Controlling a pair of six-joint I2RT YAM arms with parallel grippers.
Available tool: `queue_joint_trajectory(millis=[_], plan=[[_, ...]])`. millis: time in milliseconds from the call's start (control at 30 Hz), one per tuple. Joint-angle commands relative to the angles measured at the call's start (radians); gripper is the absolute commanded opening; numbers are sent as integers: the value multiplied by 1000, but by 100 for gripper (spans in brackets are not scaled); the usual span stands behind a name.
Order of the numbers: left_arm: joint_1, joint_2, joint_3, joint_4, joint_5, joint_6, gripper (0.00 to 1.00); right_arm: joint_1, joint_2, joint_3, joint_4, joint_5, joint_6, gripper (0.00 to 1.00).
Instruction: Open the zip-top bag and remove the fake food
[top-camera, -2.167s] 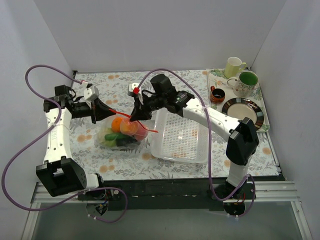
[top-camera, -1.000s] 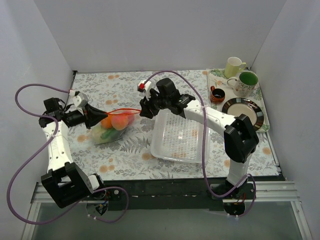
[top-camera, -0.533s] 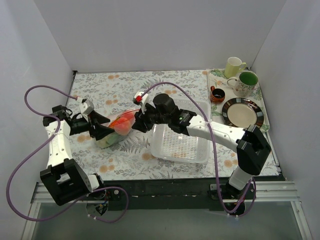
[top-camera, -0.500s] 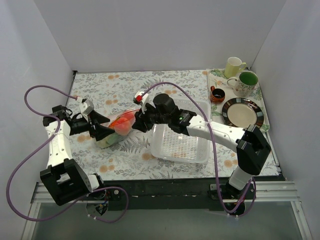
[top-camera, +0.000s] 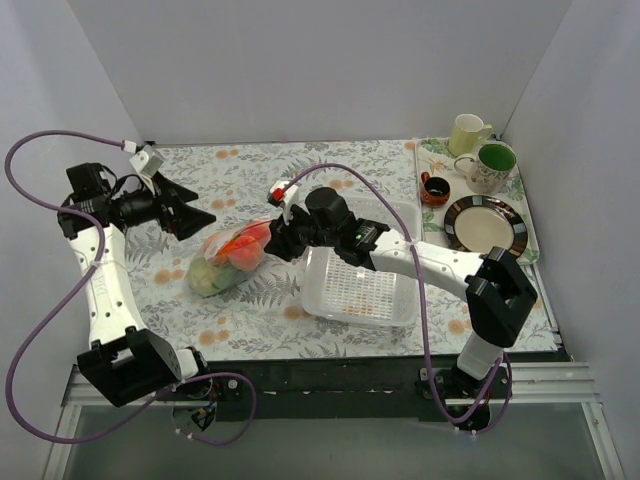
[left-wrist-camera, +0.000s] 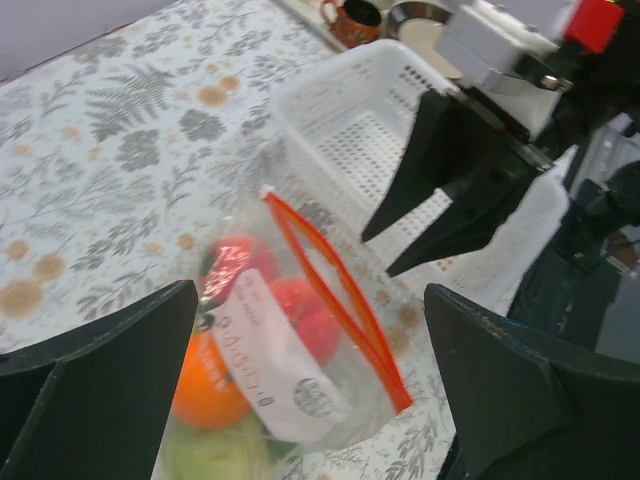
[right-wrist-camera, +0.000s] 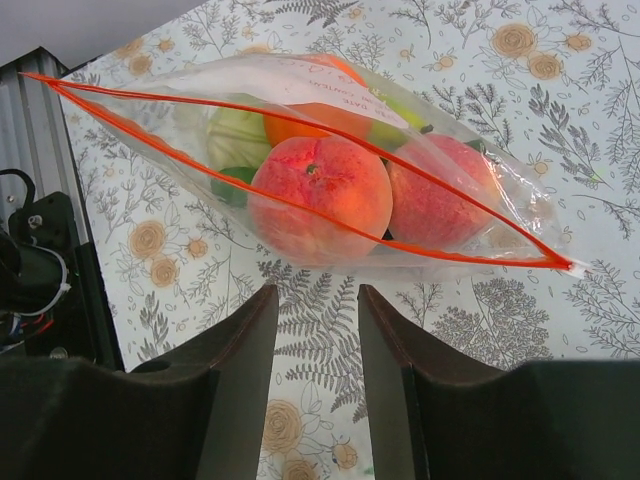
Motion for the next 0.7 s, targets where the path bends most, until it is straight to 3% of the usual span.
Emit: queue_joint_trajectory(millis=[0,67,167,400,667], plan=[[18,32,-11,376,-259,-390,98,-1,25,61,77,24,17,45],[18,59,-100,462,-418,-386,95,-1,36,85,81,32,20,45],[18,105,-208,448,-531,-282,88,-1,58,119,80,29,22,45],[6,67,-433,409,-511,-114,86,-1,53,104,86,-26,22,44],[-23,36,-472,352,-451,-48,86,-2,84,116,77,-45,34,41]])
